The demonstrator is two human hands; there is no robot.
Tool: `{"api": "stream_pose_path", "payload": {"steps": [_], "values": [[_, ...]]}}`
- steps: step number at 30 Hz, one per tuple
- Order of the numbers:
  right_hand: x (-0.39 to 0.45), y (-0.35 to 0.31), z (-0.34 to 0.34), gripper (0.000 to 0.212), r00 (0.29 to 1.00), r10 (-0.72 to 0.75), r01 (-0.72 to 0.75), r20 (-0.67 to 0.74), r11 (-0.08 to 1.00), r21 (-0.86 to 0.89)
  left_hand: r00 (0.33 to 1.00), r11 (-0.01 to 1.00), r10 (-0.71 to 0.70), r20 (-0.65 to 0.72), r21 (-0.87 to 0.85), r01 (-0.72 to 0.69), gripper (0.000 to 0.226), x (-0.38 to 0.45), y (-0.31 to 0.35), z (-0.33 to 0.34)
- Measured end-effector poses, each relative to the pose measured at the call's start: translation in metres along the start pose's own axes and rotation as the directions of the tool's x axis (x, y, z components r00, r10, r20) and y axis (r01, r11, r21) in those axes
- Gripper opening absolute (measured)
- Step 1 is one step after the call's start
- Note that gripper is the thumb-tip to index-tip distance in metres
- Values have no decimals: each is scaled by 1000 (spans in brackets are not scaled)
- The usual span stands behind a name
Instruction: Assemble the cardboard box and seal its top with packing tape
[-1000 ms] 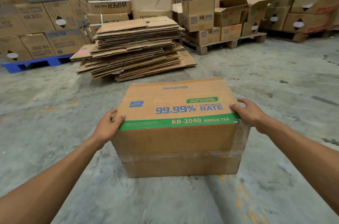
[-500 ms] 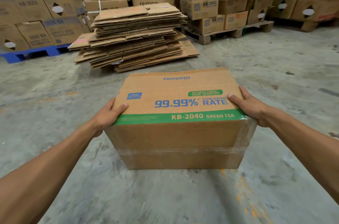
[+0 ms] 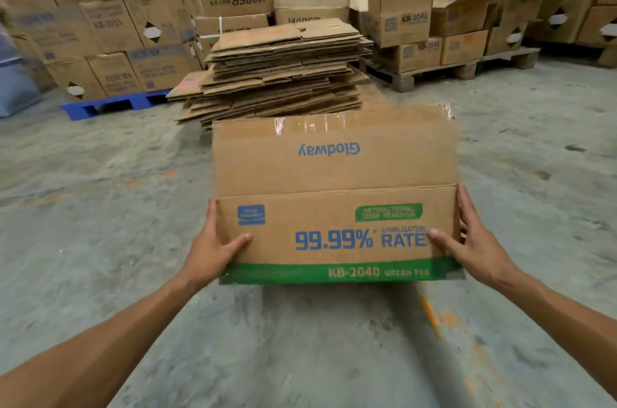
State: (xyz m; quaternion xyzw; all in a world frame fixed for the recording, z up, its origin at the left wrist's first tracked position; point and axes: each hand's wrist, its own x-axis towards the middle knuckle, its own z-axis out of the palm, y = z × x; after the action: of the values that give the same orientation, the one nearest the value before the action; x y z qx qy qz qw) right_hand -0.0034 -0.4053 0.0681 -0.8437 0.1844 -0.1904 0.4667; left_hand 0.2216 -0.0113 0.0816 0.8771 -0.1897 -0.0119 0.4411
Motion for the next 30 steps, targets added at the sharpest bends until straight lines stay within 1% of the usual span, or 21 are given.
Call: {"api": "stream_pose_path", "payload": {"steps": [3, 5, 7, 9, 11, 15, 17, 19, 20, 22, 24, 25, 26, 27, 28, 30], "values": [[-4, 10, 11, 103, 999, 17, -20, -33, 997, -78, 999, 1000, -23, 30, 12, 23, 123, -10, -31, 3], [-5, 14, 9, 105, 998, 46, -52, -52, 991, -121, 1000, 998, -13, 13, 55, 12, 124, -20, -33, 12], [-5, 19, 7, 108, 998, 51, -56, -39, 987, -150, 1000, 996, 1, -6, 89, -1, 121, -33, -27, 21], [-4, 21, 6, 108, 999, 45, -47, -24, 990, -136, 1000, 996, -6, 2, 85, 6, 119, -40, -24, 26], [-4, 18, 8, 103, 999, 34, -34, -6, 996, -83, 1000, 996, -20, 12, 86, 19, 118, -37, -29, 28], [-9, 10, 18, 86, 997, 72, -71, 35, 997, -25, 991, 990, -134, -23, 44, 135, 116, -24, -37, 31], [-9, 10, 23, 83, 993, 109, -108, 41, 994, -29, 980, 981, -191, -46, 36, 193, 113, -24, -38, 36], [-7, 11, 28, 81, 981, 188, -187, 54, 982, -25, 967, 967, -252, -38, 24, 253, 103, -24, -36, 41], [-5, 10, 29, 79, 964, 252, -251, 81, 968, -19, 957, 956, -290, -30, 42, 291, 98, -25, -36, 45], [-4, 6, 31, 73, 890, 421, -424, 177, 905, -20, 920, 919, -392, 10, 47, 391, 91, -25, -38, 57], [-5, 2, 34, 74, 803, 540, -541, 252, 838, -72, 851, 855, -519, 81, 47, 517, 94, -32, -37, 69], [-6, -2, 36, 75, 780, 569, -567, 259, 819, -94, 823, 830, -557, 112, 45, 556, 97, -36, -32, 72], [-5, -1, 38, 75, 774, 578, -573, 260, 813, -103, 814, 822, -570, 116, 51, 568, 98, -34, -37, 76], [-6, -4, 41, 72, 771, 587, -583, 249, 807, -97, 801, 808, -587, 118, 34, 588, 96, -38, -29, 74], [-6, -6, 46, 69, 765, 595, -593, 247, 800, -91, 802, 807, -591, 93, 36, 590, 92, -36, -32, 76], [-8, -13, 60, 59, 721, 635, -637, 276, 765, -94, 793, 799, -601, 102, 31, 601, 81, -34, -28, 84]]}}
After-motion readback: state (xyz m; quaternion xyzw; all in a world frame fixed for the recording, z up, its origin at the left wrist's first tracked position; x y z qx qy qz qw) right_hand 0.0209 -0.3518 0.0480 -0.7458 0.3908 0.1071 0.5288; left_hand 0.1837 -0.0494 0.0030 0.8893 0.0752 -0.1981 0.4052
